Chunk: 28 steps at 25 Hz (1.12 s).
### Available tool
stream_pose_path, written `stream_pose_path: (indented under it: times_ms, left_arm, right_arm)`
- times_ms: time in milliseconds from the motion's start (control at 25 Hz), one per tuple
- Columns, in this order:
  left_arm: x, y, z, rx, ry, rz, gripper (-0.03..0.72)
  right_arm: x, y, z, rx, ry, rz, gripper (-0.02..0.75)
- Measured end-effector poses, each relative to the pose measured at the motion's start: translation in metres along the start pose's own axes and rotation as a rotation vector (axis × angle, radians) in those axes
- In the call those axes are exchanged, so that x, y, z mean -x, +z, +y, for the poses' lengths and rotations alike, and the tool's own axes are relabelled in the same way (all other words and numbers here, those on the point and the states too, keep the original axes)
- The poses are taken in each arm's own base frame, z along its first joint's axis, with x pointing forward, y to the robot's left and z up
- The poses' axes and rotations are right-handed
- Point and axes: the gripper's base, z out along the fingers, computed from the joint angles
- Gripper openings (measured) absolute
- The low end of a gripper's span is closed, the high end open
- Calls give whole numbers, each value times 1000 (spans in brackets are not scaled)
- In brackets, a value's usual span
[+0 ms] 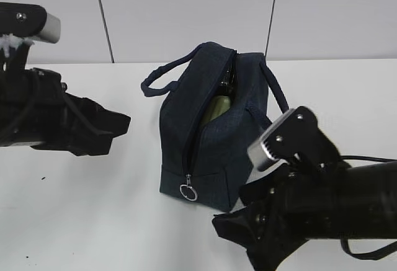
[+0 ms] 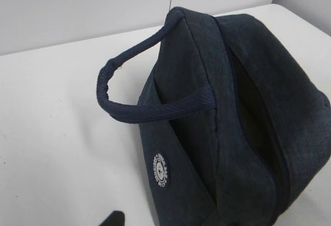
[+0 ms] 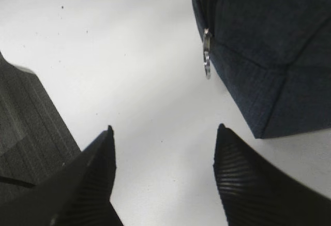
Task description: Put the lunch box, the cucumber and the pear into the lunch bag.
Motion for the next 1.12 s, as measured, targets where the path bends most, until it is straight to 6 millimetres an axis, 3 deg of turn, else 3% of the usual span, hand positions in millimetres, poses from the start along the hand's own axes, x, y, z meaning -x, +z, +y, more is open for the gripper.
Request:
stream_pose_path:
  times_ms: [240, 920, 1120]
  left_arm:
    - [2, -5, -1, -4, 2, -13, 349]
    - [2, -5, -1, -4, 2, -12, 295]
    - [2, -5, -1, -4, 2, -13, 262]
  right_arm:
    - [-12, 32, -4, 86, 15, 86, 372]
    - [-7, 33, -3, 106, 60, 73, 348]
    - [-6, 23, -1, -2, 1, 130, 275]
